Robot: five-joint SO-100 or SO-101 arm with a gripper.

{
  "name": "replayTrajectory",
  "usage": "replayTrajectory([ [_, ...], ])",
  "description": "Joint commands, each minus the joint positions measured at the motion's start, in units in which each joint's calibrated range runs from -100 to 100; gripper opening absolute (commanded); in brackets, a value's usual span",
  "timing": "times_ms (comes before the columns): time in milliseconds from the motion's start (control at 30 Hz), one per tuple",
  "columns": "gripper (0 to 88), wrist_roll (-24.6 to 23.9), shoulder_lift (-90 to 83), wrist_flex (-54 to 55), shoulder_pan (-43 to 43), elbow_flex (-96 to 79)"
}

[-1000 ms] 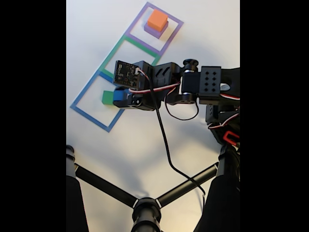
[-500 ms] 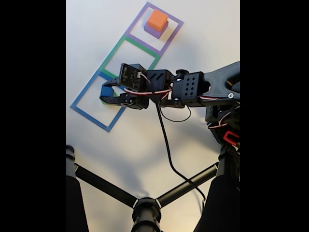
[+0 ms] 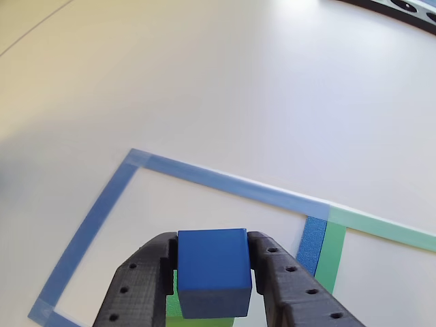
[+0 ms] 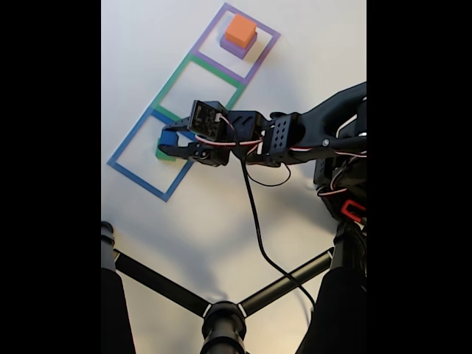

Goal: Tower of hanoi

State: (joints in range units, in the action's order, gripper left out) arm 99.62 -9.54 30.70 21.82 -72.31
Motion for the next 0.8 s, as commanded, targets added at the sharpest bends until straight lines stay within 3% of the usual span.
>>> replayTrajectory([
  [0,2.4,0.38,2.89,5.44,-1.12,2.66],
  [767,2.5,0.38,9.7,11.83,-0.12,2.75],
])
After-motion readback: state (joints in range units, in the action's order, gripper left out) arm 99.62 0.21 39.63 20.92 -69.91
